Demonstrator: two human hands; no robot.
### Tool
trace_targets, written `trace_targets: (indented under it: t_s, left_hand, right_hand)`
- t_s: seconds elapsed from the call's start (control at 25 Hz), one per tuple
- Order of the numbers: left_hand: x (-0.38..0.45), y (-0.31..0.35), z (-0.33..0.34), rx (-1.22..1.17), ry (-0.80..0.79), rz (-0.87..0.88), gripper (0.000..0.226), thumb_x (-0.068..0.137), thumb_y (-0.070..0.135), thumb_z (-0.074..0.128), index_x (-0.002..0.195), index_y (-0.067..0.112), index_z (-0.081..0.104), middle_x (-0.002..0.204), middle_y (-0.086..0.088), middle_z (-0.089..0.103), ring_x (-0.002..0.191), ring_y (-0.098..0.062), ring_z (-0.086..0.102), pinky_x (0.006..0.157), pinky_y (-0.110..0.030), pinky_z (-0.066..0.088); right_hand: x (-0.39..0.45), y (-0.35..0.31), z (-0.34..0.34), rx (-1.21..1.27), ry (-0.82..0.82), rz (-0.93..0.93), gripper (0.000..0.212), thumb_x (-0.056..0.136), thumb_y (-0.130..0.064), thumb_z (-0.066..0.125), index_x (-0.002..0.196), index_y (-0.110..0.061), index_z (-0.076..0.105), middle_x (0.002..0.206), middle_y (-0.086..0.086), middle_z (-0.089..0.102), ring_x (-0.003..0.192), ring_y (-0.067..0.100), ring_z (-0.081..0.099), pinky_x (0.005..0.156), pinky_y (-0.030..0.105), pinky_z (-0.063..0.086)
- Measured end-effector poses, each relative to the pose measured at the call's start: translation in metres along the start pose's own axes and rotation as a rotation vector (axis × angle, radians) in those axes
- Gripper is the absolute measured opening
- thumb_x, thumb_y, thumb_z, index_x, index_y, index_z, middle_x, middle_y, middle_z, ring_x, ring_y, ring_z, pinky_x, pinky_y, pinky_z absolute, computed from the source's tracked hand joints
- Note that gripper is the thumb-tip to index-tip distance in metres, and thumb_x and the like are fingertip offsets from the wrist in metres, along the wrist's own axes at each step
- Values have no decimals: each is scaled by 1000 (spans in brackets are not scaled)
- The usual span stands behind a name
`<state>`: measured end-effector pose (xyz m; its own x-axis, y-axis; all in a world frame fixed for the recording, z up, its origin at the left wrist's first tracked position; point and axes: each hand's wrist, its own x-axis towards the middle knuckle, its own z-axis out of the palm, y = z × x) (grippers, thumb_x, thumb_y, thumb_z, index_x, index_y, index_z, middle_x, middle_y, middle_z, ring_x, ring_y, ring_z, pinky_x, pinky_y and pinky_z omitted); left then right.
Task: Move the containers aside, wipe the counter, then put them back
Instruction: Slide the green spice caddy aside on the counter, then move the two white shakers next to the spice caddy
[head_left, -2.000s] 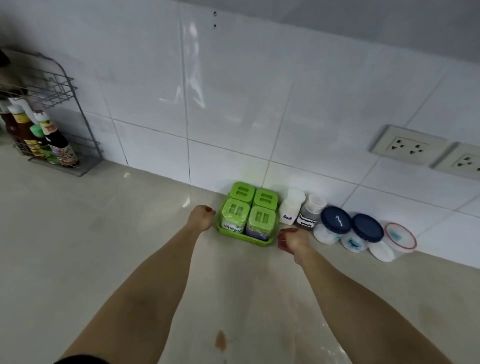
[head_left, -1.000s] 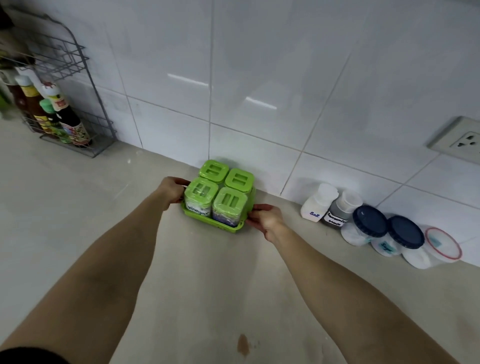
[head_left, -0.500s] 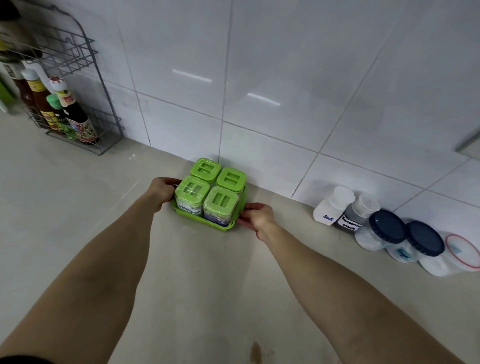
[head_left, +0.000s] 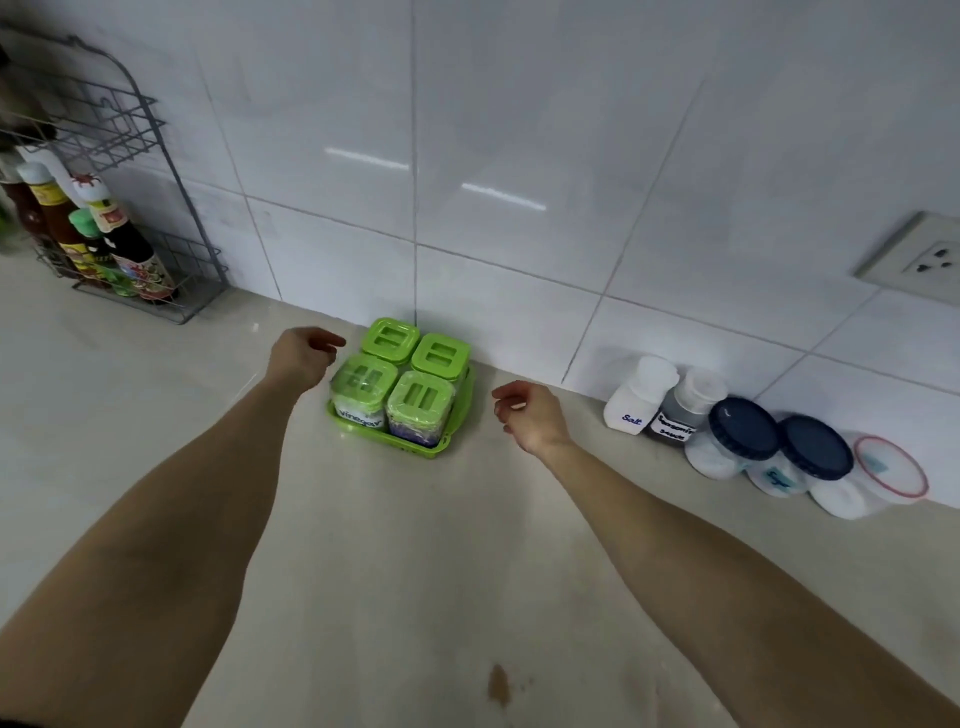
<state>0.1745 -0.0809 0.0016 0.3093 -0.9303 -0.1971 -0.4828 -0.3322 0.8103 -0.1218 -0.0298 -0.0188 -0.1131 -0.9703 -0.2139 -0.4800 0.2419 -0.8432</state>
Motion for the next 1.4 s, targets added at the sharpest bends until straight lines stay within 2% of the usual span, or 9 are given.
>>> trace_targets:
  t_s: [0.12, 0.24, 0.4, 0.52, 0.68, 0.76, 0.92, 1.08, 1.4]
  left_hand:
    - [-17, 51, 18, 105, 22, 206, 18, 85, 8, 64, 101, 12, 72, 89, -3, 65, 79, -19, 58, 72, -26, 43]
    - [-38, 101, 59, 90, -87, 329, 14, 80, 14, 71, 94, 17, 72, 89, -5, 69, 80, -21, 63, 74, -27, 48]
    - [-73, 159, 135, 202, -258, 556, 23, 75, 21, 77, 97, 17, 71, 98, -7, 69, 86, -21, 65, 81, -29, 50]
    - [-100, 189, 194, 304, -362, 669, 41, 72, 28, 79, 109, 15, 67, 106, -8, 63, 94, -23, 63, 83, -27, 45]
    - [-122, 204, 254, 425, -418, 619, 69, 70, 38, 79, 129, 15, 53, 129, -4, 51, 114, -22, 54, 93, -32, 44]
    - [-128, 206, 272, 475, -398, 597, 71, 71, 39, 78, 131, 14, 49, 133, -5, 49, 119, -25, 52, 96, -37, 44]
    - [-137, 205, 284, 460, -311, 555, 62, 72, 34, 76, 125, 12, 51, 126, -7, 58, 114, -29, 56, 90, -39, 48]
    - [-145, 198, 269, 440, -309, 546, 58, 72, 29, 77, 123, 11, 53, 123, -7, 60, 111, -28, 56, 90, -36, 47]
    - [-157, 167, 205, 391, -337, 558, 52, 63, 29, 84, 108, 15, 63, 110, -1, 68, 94, -23, 64, 85, -36, 51]
  right_hand:
    - [-18, 2, -56, -191, 59, -229, 18, 82, -9, 66, 96, -18, 69, 91, -5, 68, 78, 14, 65, 77, 28, 53]
    - [-26, 16, -123, -347, 163, -340, 21, 80, -13, 70, 100, -18, 69, 97, -2, 68, 84, 14, 63, 80, 31, 52]
    - [-25, 35, -207, -533, 346, -271, 30, 79, -23, 73, 108, -19, 66, 109, -1, 66, 104, 23, 57, 83, 31, 42]
    - [-20, 43, -244, -633, 348, -140, 42, 77, -36, 75, 114, -21, 61, 118, -2, 62, 111, 24, 54, 83, 34, 43]
    - [-13, 48, -251, -620, 319, -56, 54, 68, -48, 78, 110, -20, 60, 114, 0, 65, 106, 27, 61, 81, 33, 45]
    - [-10, 48, -250, -621, 277, -36, 62, 64, -52, 79, 115, -21, 60, 115, -1, 67, 107, 26, 62, 83, 32, 45]
    - [-3, 55, -249, -658, 228, -65, 65, 67, -45, 81, 121, -19, 58, 124, 1, 63, 112, 26, 61, 88, 34, 47]
    - [-5, 53, -247, -691, 183, -107, 64, 71, -39, 80, 125, -16, 56, 128, 4, 58, 114, 26, 58, 91, 35, 46]
    - [-45, 35, -228, -665, 137, -159, 51, 68, -38, 79, 112, -18, 64, 114, 2, 62, 102, 24, 61, 83, 32, 47]
